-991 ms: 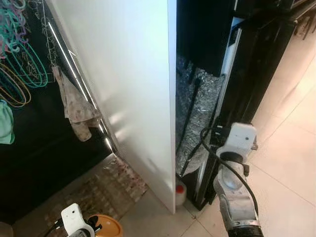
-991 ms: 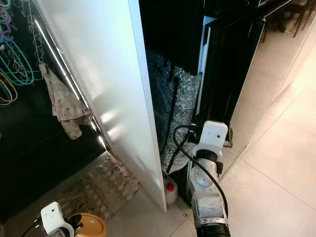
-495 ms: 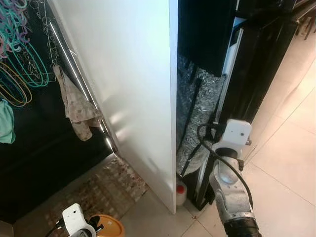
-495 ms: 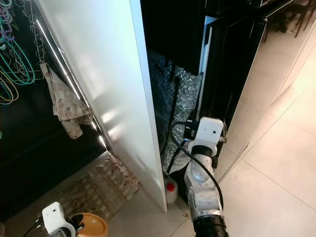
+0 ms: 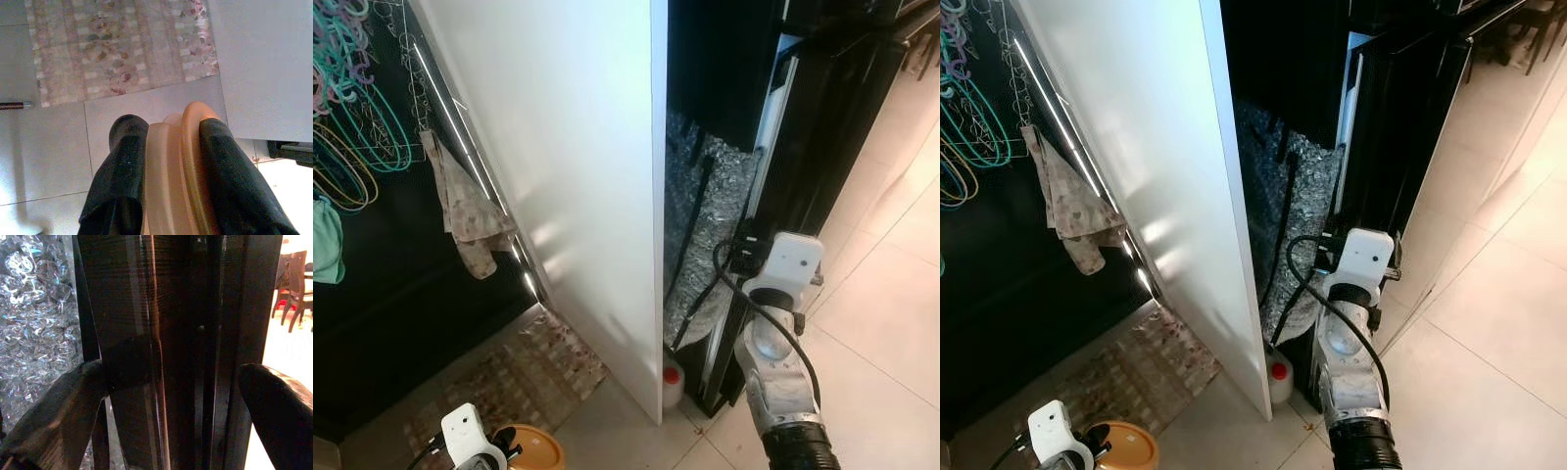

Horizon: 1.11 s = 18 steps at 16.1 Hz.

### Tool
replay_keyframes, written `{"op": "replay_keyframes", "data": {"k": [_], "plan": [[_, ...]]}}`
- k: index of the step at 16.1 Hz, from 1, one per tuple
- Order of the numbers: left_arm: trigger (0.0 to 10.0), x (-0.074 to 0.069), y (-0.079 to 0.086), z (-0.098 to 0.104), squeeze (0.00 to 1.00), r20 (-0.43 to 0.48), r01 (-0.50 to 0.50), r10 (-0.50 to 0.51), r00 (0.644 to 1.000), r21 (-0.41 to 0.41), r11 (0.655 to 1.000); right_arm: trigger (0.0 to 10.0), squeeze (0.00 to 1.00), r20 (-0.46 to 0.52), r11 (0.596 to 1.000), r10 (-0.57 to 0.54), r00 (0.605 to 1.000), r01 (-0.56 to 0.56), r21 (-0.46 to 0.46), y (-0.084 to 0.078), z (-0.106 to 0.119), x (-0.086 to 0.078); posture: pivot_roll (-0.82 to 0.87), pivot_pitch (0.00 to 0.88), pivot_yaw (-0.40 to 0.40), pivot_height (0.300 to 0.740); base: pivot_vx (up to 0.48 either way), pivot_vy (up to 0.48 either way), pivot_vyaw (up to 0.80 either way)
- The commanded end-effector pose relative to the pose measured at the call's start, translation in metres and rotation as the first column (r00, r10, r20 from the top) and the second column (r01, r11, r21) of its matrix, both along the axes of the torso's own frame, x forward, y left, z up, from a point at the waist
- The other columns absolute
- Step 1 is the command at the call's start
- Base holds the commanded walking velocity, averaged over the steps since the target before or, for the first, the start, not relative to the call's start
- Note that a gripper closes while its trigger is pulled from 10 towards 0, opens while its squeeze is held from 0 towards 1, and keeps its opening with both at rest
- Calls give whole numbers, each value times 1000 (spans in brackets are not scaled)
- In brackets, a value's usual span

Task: Restocking fridge

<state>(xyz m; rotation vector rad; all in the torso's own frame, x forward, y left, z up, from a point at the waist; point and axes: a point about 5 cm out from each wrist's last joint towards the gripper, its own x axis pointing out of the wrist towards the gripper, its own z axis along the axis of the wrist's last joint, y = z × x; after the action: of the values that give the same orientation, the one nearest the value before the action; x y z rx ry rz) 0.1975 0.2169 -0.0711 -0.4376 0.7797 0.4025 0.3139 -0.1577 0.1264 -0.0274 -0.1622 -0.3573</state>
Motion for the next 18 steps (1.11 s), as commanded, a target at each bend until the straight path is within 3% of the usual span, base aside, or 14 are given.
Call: {"op": "replay_keyframes", "data": {"k": [1,2,8,10,13,15,18], "plan": [[10000,-3,2,-1,0,-11,7,-7,1000,4,1000,10000,0,33,999,-36,999,36,1,-4,6,-1,-136,0,120,740,0,0,0],[10000,-3,2,-1,0,-11,8,-8,1000,4,1000,10000,0,35,999,-38,999,38,1,-4,7,-1,-136,0,120,740,0,0,0],[10000,-4,0,-2,0,-16,18,-18,1000,-3,1000,10000,0,-2,964,-263,965,262,-41,-55,-4,-48,-152,0,124,740,0,0,0],[10000,-5,-1,-3,0,-21,21,-21,1000,-4,1000,10000,0,-34,930,-364,931,361,-71,-83,-9,-68,-161,0,123,740,0,0,0],[10000,-6,-2,-4,0,-26,28,-28,999,-8,1000,10000,0,-116,879,-476,872,475,-38,-113,-23,-94,-169,0,122,740,0,0,0],[10000,-6,-3,-4,0,-27,30,-30,999,-10,1000,10000,0,-149,846,-530,835,532,-30,-121,-29,-107,-173,0,121,740,0,0,0],[10000,-6,-3,-4,0,-26,33,-33,999,-11,999,10000,0,-253,802,-565,785,595,58,-130,-48,-122,-173,0,121,740,0,0,0]]}}
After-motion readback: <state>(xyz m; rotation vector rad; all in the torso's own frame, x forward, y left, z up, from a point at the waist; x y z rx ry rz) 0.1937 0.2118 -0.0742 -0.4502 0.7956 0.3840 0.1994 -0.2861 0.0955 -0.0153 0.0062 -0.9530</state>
